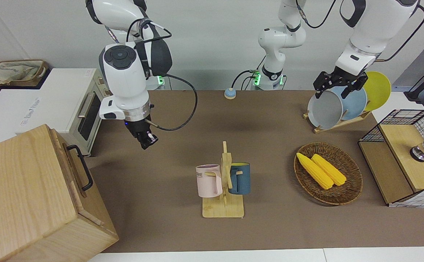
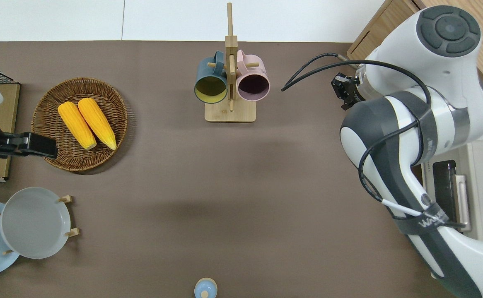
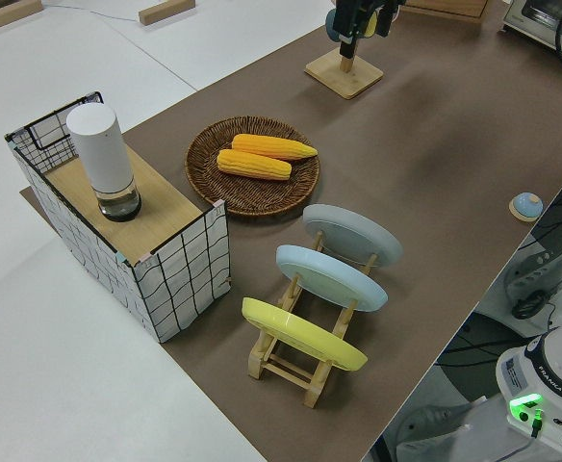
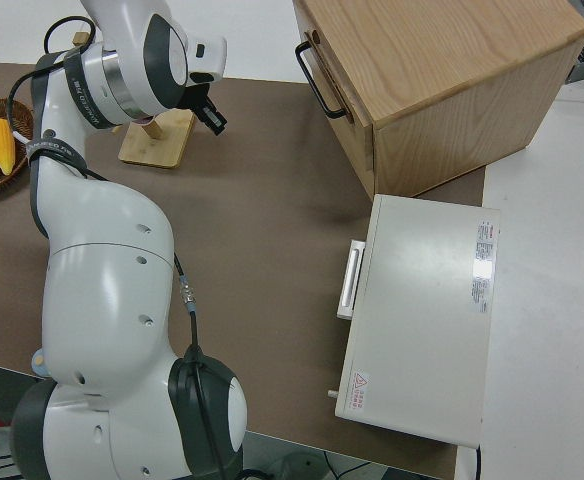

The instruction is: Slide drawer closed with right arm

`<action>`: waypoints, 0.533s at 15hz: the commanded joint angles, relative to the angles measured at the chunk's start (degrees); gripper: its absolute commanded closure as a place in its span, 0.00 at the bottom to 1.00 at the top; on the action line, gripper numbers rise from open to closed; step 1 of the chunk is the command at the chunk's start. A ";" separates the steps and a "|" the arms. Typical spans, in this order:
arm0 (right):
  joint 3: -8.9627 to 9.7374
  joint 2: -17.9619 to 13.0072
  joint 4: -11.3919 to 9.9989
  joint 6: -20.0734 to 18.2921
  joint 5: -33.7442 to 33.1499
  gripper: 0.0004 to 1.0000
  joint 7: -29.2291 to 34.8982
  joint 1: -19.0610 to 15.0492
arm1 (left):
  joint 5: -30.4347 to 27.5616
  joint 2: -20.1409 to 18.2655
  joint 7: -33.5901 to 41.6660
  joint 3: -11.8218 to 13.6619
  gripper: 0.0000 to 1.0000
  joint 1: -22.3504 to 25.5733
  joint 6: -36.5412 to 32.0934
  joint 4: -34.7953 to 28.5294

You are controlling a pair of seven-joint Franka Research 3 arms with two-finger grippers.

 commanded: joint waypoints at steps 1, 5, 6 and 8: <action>-0.25 -6.18 -4.84 -1.12 2.43 1.00 -5.97 0.11 | 0.98 0.65 0.56 -0.40 0.01 0.31 -1.13 1.49; -0.77 -10.84 -7.74 -3.57 3.50 1.00 -12.73 0.63 | 0.98 0.65 0.56 -0.40 0.01 0.31 -1.13 1.49; -2.00 -11.90 -8.09 -4.19 3.50 1.00 -15.27 1.42 | 0.98 0.65 0.56 -0.40 0.01 0.31 -1.13 1.49; -5.77 -14.18 -9.41 -4.99 3.59 1.00 -20.80 4.13 | 0.98 0.74 0.56 -0.40 0.01 0.31 -1.13 1.40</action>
